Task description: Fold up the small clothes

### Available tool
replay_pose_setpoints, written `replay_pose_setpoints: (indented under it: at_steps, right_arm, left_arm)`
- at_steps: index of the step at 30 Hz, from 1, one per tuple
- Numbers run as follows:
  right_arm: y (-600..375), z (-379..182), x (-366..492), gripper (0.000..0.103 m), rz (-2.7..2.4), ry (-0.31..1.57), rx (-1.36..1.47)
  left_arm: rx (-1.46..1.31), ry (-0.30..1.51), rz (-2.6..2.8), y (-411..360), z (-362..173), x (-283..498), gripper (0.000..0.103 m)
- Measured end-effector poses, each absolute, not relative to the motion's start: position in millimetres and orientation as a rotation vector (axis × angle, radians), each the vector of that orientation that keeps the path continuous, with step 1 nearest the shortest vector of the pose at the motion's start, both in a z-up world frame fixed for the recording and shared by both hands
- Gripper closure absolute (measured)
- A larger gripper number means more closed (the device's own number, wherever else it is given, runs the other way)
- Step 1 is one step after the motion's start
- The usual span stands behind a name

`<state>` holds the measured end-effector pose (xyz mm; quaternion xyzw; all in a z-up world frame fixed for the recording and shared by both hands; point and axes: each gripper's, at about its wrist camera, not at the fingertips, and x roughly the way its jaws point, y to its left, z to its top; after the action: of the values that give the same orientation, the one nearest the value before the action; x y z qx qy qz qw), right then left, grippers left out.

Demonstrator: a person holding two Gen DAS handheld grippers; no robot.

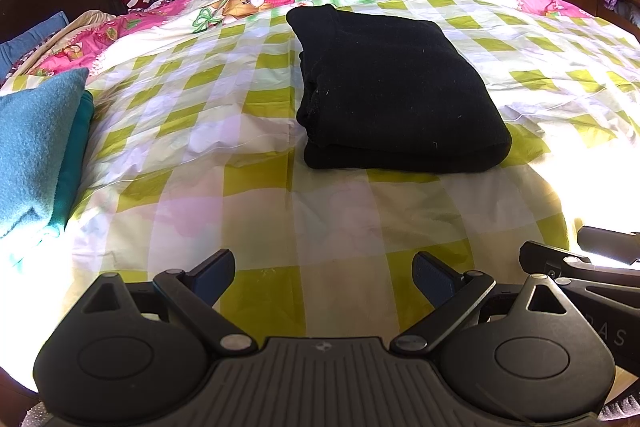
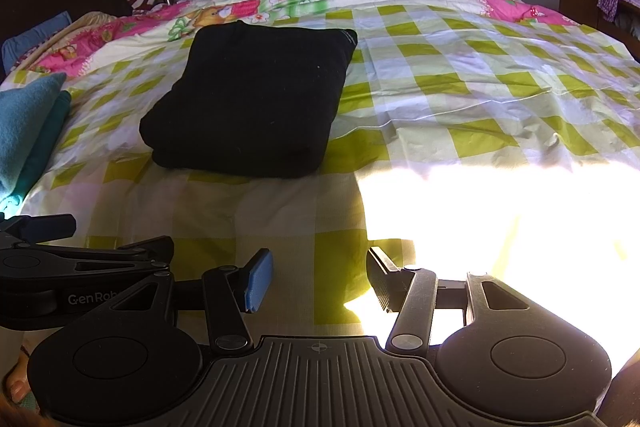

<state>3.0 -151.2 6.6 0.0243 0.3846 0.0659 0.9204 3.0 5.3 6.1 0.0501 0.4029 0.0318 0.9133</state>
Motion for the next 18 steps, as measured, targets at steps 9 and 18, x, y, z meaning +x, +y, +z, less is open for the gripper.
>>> replay_pose_setpoints:
  at_steps: [9,18]
  right_arm:
    - [-151.3,6.7,3.0,0.051,0.136,0.79,0.05]
    - [-151.0,6.3,2.3,0.051,0.136,0.791,0.049]
  left_arm:
    - [0.108,0.826,0.067,5.2,6.9,2.2,0.0]
    - [0.109,0.826,0.068,5.1,7.4,2.0,0.0]
